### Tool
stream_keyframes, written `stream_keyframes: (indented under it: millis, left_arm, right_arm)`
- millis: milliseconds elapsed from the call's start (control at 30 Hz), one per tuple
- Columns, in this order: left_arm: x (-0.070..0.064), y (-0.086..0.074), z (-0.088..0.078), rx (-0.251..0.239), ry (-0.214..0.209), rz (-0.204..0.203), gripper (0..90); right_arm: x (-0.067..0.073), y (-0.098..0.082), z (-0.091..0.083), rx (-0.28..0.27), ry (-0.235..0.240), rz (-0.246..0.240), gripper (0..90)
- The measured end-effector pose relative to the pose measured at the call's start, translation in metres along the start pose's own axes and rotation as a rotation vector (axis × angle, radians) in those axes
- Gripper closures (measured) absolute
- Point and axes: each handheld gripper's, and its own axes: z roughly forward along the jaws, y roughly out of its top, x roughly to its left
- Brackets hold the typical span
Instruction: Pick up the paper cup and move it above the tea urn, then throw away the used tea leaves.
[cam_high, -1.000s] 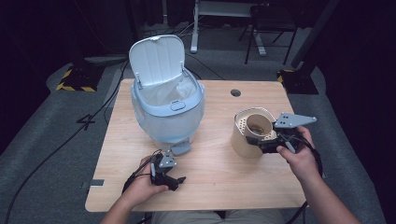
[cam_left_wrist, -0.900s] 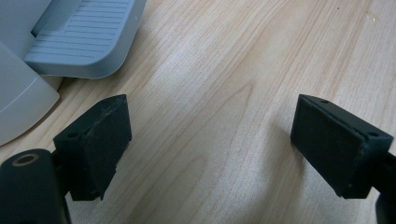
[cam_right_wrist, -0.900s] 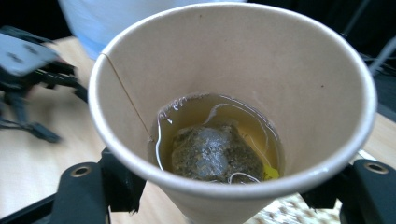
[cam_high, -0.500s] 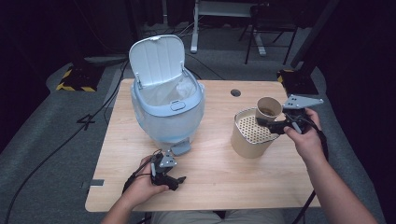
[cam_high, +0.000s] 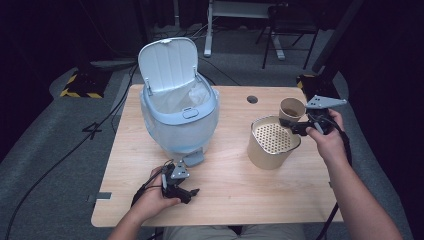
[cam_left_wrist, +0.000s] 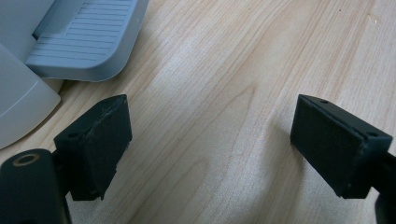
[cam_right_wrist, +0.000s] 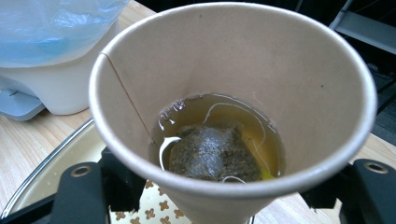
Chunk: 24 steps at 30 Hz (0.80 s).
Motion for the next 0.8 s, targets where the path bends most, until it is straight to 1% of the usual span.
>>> stream_keyframes:
  millis: [67,167,200,233,300,367,433,467,633,667,700,767,800]
  left_arm:
    - [0.0,0.0,0.0,0.0,0.0,0.0,13.3]
    - [0.001,0.001,0.0,0.001,-0.001,0.003,13.3]
    - [0.001,0.001,0.0,0.001,-0.001,0.003,13.3]
    - [0.001,0.001,0.0,0.001,0.0,0.002,13.3]
    - [0.0,0.001,0.0,0.001,0.002,0.004,13.3]
    - [0.0,0.001,0.0,0.0,0.003,0.004,13.4]
    - [0.0,0.001,0.0,0.0,0.003,0.003,13.4]
    - [0.0,0.001,0.0,0.0,0.003,0.003,13.4]
    - [0.0,0.0,0.0,0.0,0.005,-0.001,13.7]
    - [0.0,0.0,0.0,0.0,0.005,-0.001,13.7]
    - [0.0,0.0,0.0,0.0,0.006,-0.002,13.8]
    - [-0.001,0.0,0.0,0.0,0.006,-0.002,13.8]
    - [-0.001,0.0,0.0,0.0,0.007,-0.003,13.8]
  right_arm:
    - [0.001,0.0,0.0,0.001,0.0,-0.007,30.7]
    - [0.004,0.001,-0.002,0.013,-0.019,-0.049,30.7]
    - [0.004,0.001,-0.002,0.013,-0.019,-0.049,30.7]
    - [0.006,0.002,-0.003,0.021,-0.043,-0.092,30.7]
    - [0.009,0.002,-0.004,0.026,-0.064,-0.141,30.7]
    - [0.011,0.003,-0.005,0.034,-0.076,-0.176,30.8]
    - [0.013,0.003,-0.007,0.043,-0.099,-0.218,30.8]
    - [0.014,0.003,-0.008,0.049,-0.106,-0.229,30.8]
    - [0.019,0.008,-0.012,0.086,-0.173,-0.363,30.8]
    - [0.019,0.008,-0.012,0.086,-0.173,-0.363,30.8]
    - [0.02,0.009,-0.013,0.093,-0.188,-0.4,30.8]
    - [0.02,0.01,-0.013,0.089,-0.188,-0.416,30.8]
    - [0.02,0.01,-0.013,0.086,-0.193,-0.433,30.8]
